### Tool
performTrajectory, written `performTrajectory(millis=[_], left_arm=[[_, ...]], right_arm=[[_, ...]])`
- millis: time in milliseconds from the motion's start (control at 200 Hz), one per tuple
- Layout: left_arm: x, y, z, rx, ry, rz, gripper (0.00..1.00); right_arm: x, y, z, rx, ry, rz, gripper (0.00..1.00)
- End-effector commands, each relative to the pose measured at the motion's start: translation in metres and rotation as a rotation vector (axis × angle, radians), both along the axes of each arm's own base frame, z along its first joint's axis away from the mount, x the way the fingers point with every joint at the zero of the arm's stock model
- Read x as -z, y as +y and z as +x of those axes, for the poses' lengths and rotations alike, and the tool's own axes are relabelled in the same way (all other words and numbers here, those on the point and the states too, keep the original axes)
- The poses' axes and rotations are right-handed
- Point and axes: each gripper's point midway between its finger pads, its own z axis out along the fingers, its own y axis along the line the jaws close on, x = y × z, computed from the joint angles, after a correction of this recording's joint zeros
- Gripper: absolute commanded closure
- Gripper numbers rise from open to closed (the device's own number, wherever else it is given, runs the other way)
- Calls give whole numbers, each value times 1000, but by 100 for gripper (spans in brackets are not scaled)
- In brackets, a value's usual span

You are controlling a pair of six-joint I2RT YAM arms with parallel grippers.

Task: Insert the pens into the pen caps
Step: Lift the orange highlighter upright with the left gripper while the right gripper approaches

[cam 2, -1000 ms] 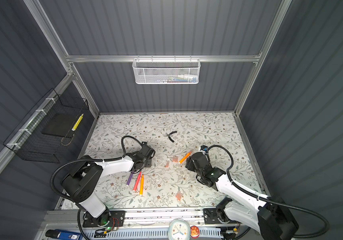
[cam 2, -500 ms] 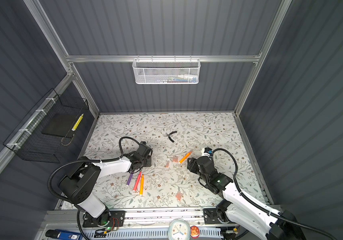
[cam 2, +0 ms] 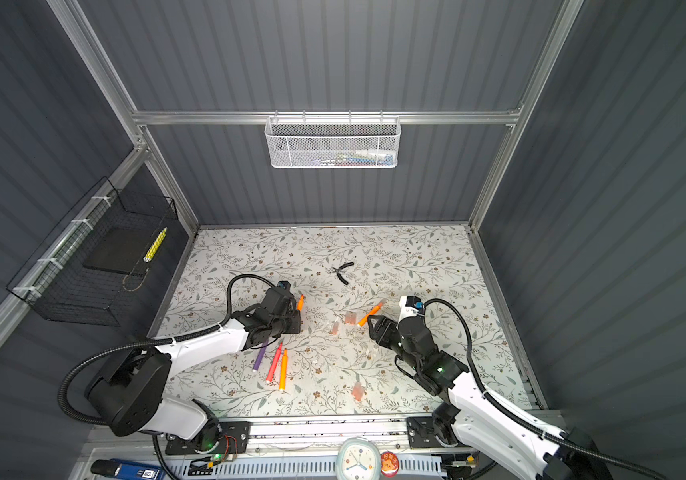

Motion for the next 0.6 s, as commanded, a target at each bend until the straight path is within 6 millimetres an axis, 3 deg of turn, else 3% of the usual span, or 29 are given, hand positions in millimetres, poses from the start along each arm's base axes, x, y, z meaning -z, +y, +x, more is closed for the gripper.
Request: performTrajectory(millis=[0, 225, 390, 595], left_arm=[[-18, -17, -6, 92, -30, -53, 100], [-55, -61, -34, 259, -176, -90, 100], [-79, -83, -53, 371, -241, -216, 100], [-83, -98, -62, 445, -248, -285, 100]], right_arm=[[-12, 18, 1, -62, -28, 49, 32], [-20, 46, -1, -124, -55, 127, 32], [-26, 58, -2, -156, -73, 187, 32], [-33, 72, -6, -204, -76, 241, 31]])
